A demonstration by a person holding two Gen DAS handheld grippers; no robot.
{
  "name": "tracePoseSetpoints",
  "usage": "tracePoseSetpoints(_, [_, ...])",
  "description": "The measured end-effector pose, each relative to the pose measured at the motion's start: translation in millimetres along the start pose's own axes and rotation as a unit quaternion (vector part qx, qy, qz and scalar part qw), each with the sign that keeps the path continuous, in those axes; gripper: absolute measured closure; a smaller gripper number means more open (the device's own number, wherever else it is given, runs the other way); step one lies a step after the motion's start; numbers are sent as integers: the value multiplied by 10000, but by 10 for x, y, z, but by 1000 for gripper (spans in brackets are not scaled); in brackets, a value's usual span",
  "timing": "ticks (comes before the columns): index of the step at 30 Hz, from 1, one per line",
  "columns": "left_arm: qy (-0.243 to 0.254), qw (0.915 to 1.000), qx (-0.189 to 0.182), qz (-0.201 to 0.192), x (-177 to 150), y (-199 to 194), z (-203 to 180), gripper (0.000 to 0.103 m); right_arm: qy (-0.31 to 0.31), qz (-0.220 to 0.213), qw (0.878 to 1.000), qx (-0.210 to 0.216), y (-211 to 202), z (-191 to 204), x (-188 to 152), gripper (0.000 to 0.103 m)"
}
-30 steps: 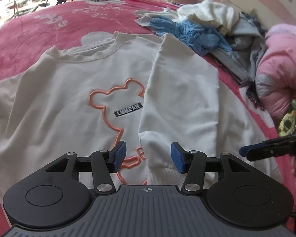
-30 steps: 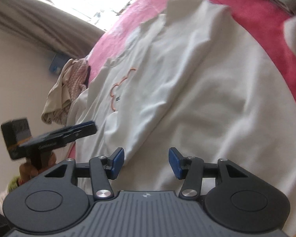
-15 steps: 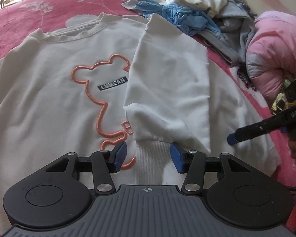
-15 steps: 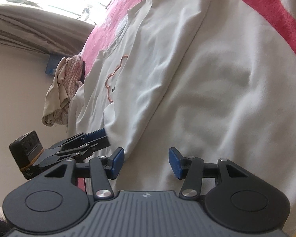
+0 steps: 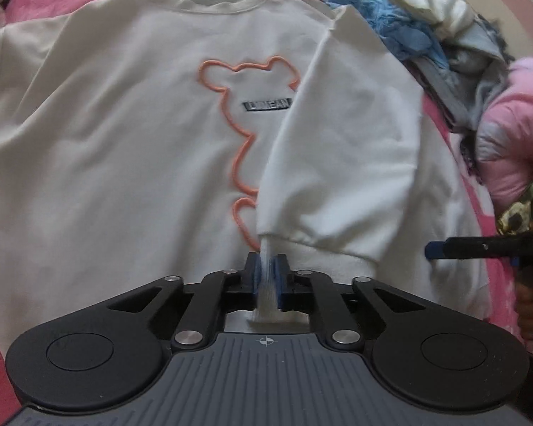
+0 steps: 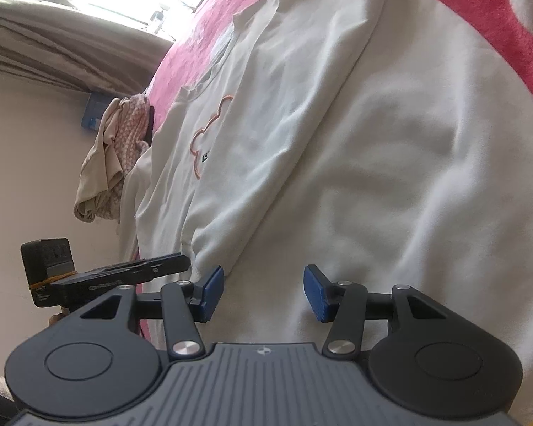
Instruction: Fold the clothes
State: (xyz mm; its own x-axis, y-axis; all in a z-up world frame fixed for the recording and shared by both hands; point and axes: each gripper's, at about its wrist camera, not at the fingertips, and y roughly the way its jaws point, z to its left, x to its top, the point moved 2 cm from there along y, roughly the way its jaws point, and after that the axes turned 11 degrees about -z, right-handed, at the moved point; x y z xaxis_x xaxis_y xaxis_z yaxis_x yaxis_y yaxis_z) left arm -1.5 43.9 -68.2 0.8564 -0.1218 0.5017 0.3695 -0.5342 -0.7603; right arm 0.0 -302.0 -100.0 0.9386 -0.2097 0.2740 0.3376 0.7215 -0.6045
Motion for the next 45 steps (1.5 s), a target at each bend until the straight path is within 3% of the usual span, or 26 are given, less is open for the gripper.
tracePoseSetpoints(3, [30, 9999, -103, -109, -7, -25, 3, 65, -22, -2, 10000, 14, -5, 18, -2, 50])
tracePoseSetpoints(6, [77, 9998, -156, -127, 7, -6, -18, 61, -7, 27, 10000, 22, 12, 29, -9, 50])
tracePoseSetpoints(9, [179, 9997, -143, 20, -29, 104, -62, 62, -16, 63, 10000, 37, 40, 49, -26, 50])
tracePoseSetpoints(16, [984, 9951, 98, -53, -160, 101, -200, 62, 7, 167, 9998, 90, 71, 64, -71, 50])
tracePoseSetpoints(45, [934, 9956, 100, -44, -176, 122, -185, 59, 48, 284, 9995, 113, 72, 82, -118, 50])
